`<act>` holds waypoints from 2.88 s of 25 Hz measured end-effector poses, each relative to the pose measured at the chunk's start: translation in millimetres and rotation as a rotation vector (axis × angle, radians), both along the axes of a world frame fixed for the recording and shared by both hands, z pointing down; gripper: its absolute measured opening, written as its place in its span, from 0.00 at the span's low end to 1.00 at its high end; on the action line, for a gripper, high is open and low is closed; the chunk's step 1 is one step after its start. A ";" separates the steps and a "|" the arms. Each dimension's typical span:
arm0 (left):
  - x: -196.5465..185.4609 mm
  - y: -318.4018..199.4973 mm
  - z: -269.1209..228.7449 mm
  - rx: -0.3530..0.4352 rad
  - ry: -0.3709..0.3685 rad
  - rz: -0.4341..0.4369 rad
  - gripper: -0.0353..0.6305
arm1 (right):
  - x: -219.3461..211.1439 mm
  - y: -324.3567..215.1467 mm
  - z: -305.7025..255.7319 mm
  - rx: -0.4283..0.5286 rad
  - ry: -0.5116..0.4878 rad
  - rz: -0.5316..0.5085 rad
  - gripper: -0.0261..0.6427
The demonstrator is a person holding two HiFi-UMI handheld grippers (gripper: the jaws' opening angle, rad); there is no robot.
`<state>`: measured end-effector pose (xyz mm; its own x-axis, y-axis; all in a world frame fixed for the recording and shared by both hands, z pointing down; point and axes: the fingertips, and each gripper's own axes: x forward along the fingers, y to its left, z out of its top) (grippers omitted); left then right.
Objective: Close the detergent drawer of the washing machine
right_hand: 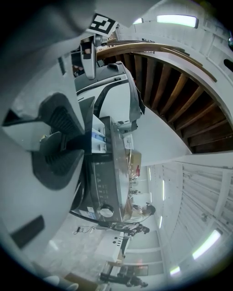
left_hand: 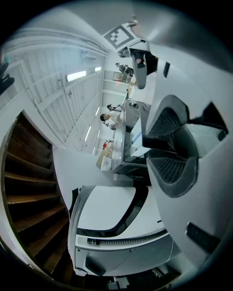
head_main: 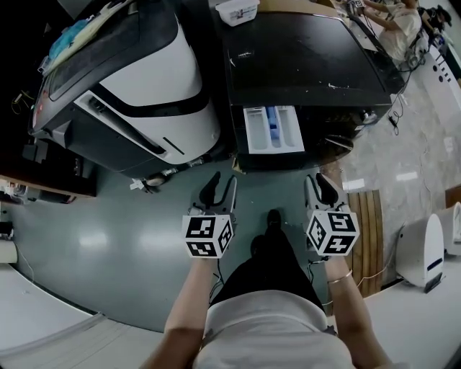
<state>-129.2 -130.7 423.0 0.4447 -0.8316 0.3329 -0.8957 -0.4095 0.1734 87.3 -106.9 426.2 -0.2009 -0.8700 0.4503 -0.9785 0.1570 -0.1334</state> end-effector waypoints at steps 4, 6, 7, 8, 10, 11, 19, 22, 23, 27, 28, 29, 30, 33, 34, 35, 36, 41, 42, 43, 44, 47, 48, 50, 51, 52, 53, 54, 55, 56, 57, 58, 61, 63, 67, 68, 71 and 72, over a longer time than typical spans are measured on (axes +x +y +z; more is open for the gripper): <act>1.2 -7.6 4.4 -0.007 -0.007 0.003 0.26 | -0.8 -10.4 6.0 -0.010 0.000 -0.006 0.17; 3.9 -11.2 6.7 -0.010 -0.011 0.006 0.26 | 1.3 -15.3 8.5 -0.015 0.002 -0.005 0.17; 5.5 -12.7 8.3 -0.013 -0.013 0.008 0.26 | 2.5 -17.3 9.9 -0.019 0.002 -0.004 0.17; 7.2 -14.0 10.1 -0.016 -0.014 0.010 0.26 | 3.9 -18.9 11.8 -0.022 0.003 -0.004 0.17; 11.0 -16.9 14.2 -0.022 -0.017 0.012 0.26 | 6.9 -22.0 16.3 -0.030 0.003 -0.005 0.17; 13.0 -18.8 16.3 -0.024 -0.019 0.012 0.26 | 8.5 -23.6 18.6 -0.034 0.004 -0.006 0.17; 25.7 -31.1 32.0 -0.056 -0.037 0.018 0.26 | 12.9 -34.9 36.0 -0.066 0.027 -0.037 0.17; 27.3 -34.7 38.3 -0.071 -0.045 0.016 0.26 | 12.8 -38.6 41.8 -0.077 0.034 -0.051 0.17; 28.1 -36.2 40.0 -0.074 -0.047 0.015 0.26 | 13.5 -40.3 43.5 -0.080 0.035 -0.053 0.17; 29.8 -40.3 46.4 -0.086 -0.056 0.011 0.26 | 13.7 -46.4 48.7 -0.086 0.041 -0.067 0.17; 29.9 -40.8 48.1 -0.090 -0.059 0.011 0.26 | 13.0 -47.4 49.7 -0.087 0.044 -0.072 0.17; 30.1 -41.2 49.8 -0.093 -0.061 0.012 0.26 | 12.3 -48.3 50.5 -0.086 0.046 -0.077 0.17; 30.6 -41.5 51.4 -0.096 -0.063 0.013 0.26 | 11.6 -49.2 51.1 -0.086 0.048 -0.081 0.17; 32.7 -42.2 55.6 -0.107 -0.064 0.012 0.26 | 10.3 -51.1 52.0 -0.083 0.049 -0.091 0.17; 33.7 -42.5 56.8 -0.111 -0.064 0.012 0.26 | 10.1 -51.7 52.1 -0.082 0.049 -0.093 0.17; 34.7 -42.9 57.9 -0.114 -0.064 0.012 0.26 | 9.9 -52.3 52.3 -0.082 0.049 -0.095 0.17; 35.8 -43.4 59.1 -0.117 -0.064 0.013 0.26 | 9.9 -53.0 52.5 -0.082 0.049 -0.097 0.17; 39.5 -48.2 62.5 -0.123 -0.067 0.012 0.26 | 9.3 -55.7 53.0 -0.077 0.048 -0.111 0.17; 40.0 -49.0 62.7 -0.123 -0.067 0.011 0.26 | 8.9 -55.8 53.0 -0.074 0.048 -0.115 0.17; 40.4 -49.4 63.0 -0.124 -0.065 0.010 0.26 | 8.7 -55.9 53.3 -0.072 0.050 -0.117 0.17; 40.8 -49.4 63.5 -0.125 -0.063 0.009 0.26 | 8.5 -56.0 53.6 -0.071 0.053 -0.119 0.17; 41.1 -49.0 64.6 -0.130 -0.057 0.004 0.25 | 7.3 -56.6 54.4 -0.075 0.066 -0.123 0.17; 41.2 -48.9 64.6 -0.132 -0.058 0.005 0.25 | 6.5 -56.6 54.4 -0.078 0.069 -0.125 0.17; 41.5 -48.9 64.5 -0.135 -0.062 0.009 0.25 | 5.7 -56.9 54.2 -0.082 0.074 -0.126 0.17; 41.6 -49.2 64.4 -0.135 -0.065 0.012 0.25 | 5.8 -57.2 54.1 -0.082 0.077 -0.125 0.17; 41.9 -49.7 64.2 -0.135 -0.069 0.015 0.25 | 6.1 -57.6 53.9 -0.081 0.079 -0.123 0.17; 42.1 -50.2 64.0 -0.134 -0.071 0.017 0.25 | 6.4 -57.9 53.8 -0.080 0.082 -0.121 0.17; 42.2 -50.5 64.0 -0.135 -0.073 0.018 0.25 | 6.5 -58.1 53.8 -0.079 0.084 -0.119 0.17; 42.1 -50.6 64.2 -0.135 -0.073 0.018 0.25 | 6.4 -58.3 53.9 -0.079 0.085 -0.118 0.17; 41.9 -50.8 64.2 -0.136 -0.073 0.016 0.25 | 6.1 -58.6 53.8 -0.079 0.087 -0.117 0.17; 41.8 -51.1 64.1 -0.136 -0.073 0.015 0.25 | 5.9 -59.0 53.8 -0.079 0.088 -0.116 0.17; 41.8 -51.6 63.9 -0.137 -0.072 0.013 0.25 | 5.9 -59.5 53.6 -0.079 0.089 -0.116 0.17; 42.0 -53.5 63.7 -0.140 -0.068 0.009 0.25 | 6.1 -61.2 53.6 -0.079 0.091 -0.113 0.17; 41.5 -55.7 63.5 -0.141 -0.062 0.002 0.25 | 5.6 -63.3 53.3 -0.076 0.093 -0.111 0.17; 41.0 -63.2 63.4 -0.141 -0.063 -0.006 0.24 | 5.3 -70.9 52.6 -0.071 0.096 -0.109 0.17; 41.3 -65.2 63.1 -0.142 -0.064 -0.007 0.24 | 5.6 -73.0 52.4 -0.070 0.097 -0.109 0.17; 42.0 -70.5 62.4 -0.142 -0.066 -0.012 0.24 | 6.3 -78.5 51.5 -0.067 0.096 -0.109 0.17; 41.8 -72.6 62.2 -0.142 -0.066 -0.015 0.24 | 6.2 -80.5 51.3 -0.066 0.094 -0.109 0.17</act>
